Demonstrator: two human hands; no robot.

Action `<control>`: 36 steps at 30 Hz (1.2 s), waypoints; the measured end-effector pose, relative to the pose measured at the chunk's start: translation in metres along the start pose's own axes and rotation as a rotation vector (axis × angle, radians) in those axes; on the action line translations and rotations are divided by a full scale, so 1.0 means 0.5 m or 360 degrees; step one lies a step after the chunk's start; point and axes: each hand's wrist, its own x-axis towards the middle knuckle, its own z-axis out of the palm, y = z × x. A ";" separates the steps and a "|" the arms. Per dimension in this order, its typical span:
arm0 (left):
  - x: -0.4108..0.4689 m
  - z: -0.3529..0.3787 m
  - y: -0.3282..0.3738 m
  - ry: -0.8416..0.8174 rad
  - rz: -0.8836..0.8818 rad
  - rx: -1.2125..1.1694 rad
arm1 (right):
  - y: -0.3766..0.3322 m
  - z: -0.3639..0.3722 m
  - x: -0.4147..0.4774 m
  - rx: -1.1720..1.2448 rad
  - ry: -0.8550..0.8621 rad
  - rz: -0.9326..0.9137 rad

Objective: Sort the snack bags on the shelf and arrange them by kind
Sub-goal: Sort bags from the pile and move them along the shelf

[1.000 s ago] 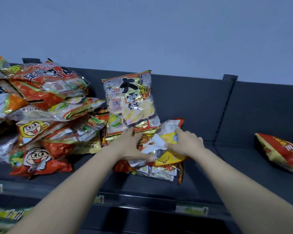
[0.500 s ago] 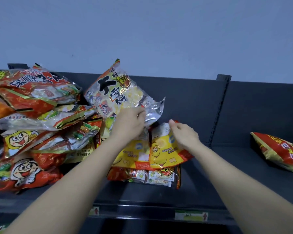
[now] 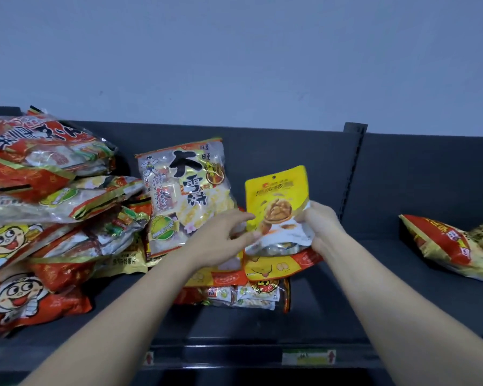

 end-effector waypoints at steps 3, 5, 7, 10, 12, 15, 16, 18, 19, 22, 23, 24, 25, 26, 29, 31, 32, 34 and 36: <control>0.001 0.021 -0.011 -0.0139 -0.0019 0.0235 | -0.012 -0.028 -0.003 0.0179 0.0210 -0.0147; 0.003 0.044 -0.006 -0.0483 -0.0015 0.0468 | -0.020 -0.038 -0.012 0.0158 0.0278 -0.0260; 0.012 0.066 -0.003 -0.0638 0.0017 0.0692 | -0.022 -0.039 -0.022 0.0087 0.0337 -0.0335; 0.026 0.080 0.001 -0.0499 0.0149 0.0927 | -0.014 -0.050 -0.022 0.0014 0.0353 -0.0363; 0.030 0.083 0.001 -0.0379 0.0294 0.1005 | -0.009 -0.060 -0.021 -0.0001 0.0346 -0.0363; 0.037 0.095 -0.006 -0.0197 0.0377 0.0947 | -0.009 -0.069 -0.027 0.0011 0.0364 -0.0410; 0.040 0.097 -0.006 -0.0101 0.0329 0.0832 | -0.010 -0.072 -0.029 0.0007 0.0385 -0.0454; 0.052 0.095 0.001 0.0144 0.0153 0.0480 | -0.017 -0.077 -0.029 -0.0002 0.0445 -0.0560; 0.059 0.091 0.006 0.0259 0.0074 0.0295 | -0.024 -0.079 -0.029 0.0001 0.0483 -0.0606; 0.087 0.069 0.026 0.0529 -0.0058 -0.0150 | -0.050 -0.082 -0.030 0.0022 0.0641 -0.0727; 0.097 0.061 0.031 0.0605 -0.0110 -0.0252 | -0.060 -0.083 -0.033 0.0015 0.0717 -0.0774; 0.109 0.054 0.033 0.0674 -0.0168 -0.0334 | -0.068 -0.086 -0.035 0.0013 0.0789 -0.0824; 0.118 0.049 0.036 0.0740 -0.0218 -0.0398 | -0.074 -0.091 -0.037 0.0020 0.0844 -0.0867; 0.127 0.046 0.037 0.0804 -0.0268 -0.0446 | -0.078 -0.098 -0.037 0.0025 0.0883 -0.0891; 0.153 0.043 0.050 0.0980 -0.0381 -0.0511 | -0.072 -0.125 -0.036 -0.0005 0.0930 -0.0873; 0.167 0.040 0.064 0.1064 -0.0420 -0.0551 | -0.058 -0.144 -0.035 -0.0005 0.0911 -0.0836; 0.175 0.040 0.070 0.1098 -0.0445 -0.0583 | -0.051 -0.154 -0.036 -0.0003 0.0898 -0.0824; 0.187 0.041 0.087 0.1146 -0.0504 -0.0626 | -0.040 -0.176 -0.038 -0.0003 0.0859 -0.0802; 0.196 0.048 0.111 0.1172 -0.0531 -0.0591 | -0.034 -0.201 -0.039 -0.0009 0.0823 -0.0803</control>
